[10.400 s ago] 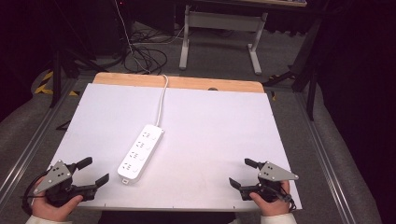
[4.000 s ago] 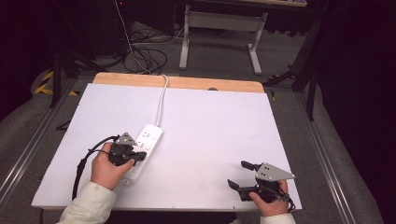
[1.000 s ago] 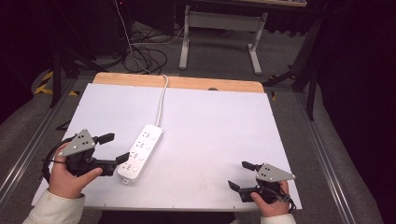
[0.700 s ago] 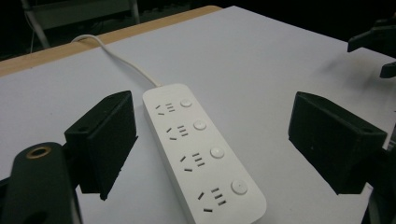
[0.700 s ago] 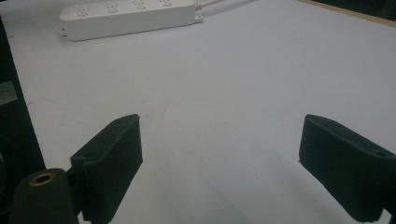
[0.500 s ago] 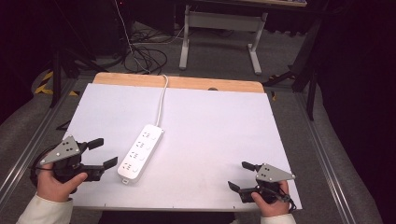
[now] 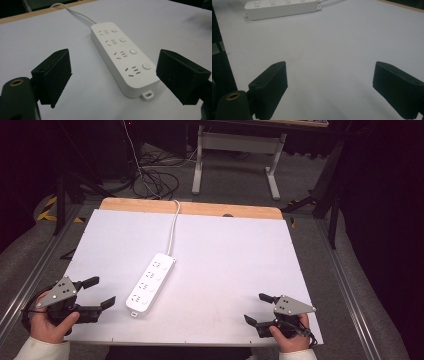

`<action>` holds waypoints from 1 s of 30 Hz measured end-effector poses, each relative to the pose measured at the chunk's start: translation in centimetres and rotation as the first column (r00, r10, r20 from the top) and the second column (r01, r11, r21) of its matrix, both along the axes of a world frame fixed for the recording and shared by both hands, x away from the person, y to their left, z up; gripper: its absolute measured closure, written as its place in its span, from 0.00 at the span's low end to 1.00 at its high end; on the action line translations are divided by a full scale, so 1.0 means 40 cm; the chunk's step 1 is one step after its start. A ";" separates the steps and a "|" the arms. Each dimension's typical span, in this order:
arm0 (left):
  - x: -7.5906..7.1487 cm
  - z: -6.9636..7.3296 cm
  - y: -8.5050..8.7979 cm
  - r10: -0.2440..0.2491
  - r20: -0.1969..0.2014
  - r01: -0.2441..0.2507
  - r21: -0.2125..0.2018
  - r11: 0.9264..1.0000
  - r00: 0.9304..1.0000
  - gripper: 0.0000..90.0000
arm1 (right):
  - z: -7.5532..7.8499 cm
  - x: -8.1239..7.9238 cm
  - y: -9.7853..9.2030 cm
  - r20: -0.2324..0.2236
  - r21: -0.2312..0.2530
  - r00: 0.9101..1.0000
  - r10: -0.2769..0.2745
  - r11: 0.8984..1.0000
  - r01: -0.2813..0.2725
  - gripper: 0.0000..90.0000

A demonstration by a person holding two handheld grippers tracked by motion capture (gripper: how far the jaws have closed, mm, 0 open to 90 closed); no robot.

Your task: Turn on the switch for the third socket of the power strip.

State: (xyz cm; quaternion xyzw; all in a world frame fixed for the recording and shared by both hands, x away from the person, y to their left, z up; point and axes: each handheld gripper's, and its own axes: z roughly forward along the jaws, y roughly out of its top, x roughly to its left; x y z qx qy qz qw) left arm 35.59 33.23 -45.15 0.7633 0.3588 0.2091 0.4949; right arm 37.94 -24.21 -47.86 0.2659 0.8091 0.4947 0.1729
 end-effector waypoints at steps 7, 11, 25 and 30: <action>-0.015 -0.034 0.030 0.022 -0.033 -0.023 -0.010 1.000 0.999 0.15 | 0.000 0.000 0.000 -0.002 -0.008 1.000 0.001 1.000 -0.002 0.14; -0.022 -0.050 0.034 0.024 -0.011 -0.024 0.028 0.999 1.000 0.14 | -0.002 0.001 0.000 -0.005 -0.010 1.000 0.002 1.000 -0.002 0.13; -0.036 -0.086 0.042 0.015 -0.022 -0.015 -0.016 1.000 1.000 0.12 | -0.007 0.003 0.001 -0.017 -0.026 1.000 0.013 1.000 -0.013 0.12; -0.042 -0.072 0.038 0.029 0.011 -0.029 0.006 1.000 1.000 0.12 | -0.006 0.002 0.001 -0.016 -0.024 1.000 0.012 1.000 -0.012 0.12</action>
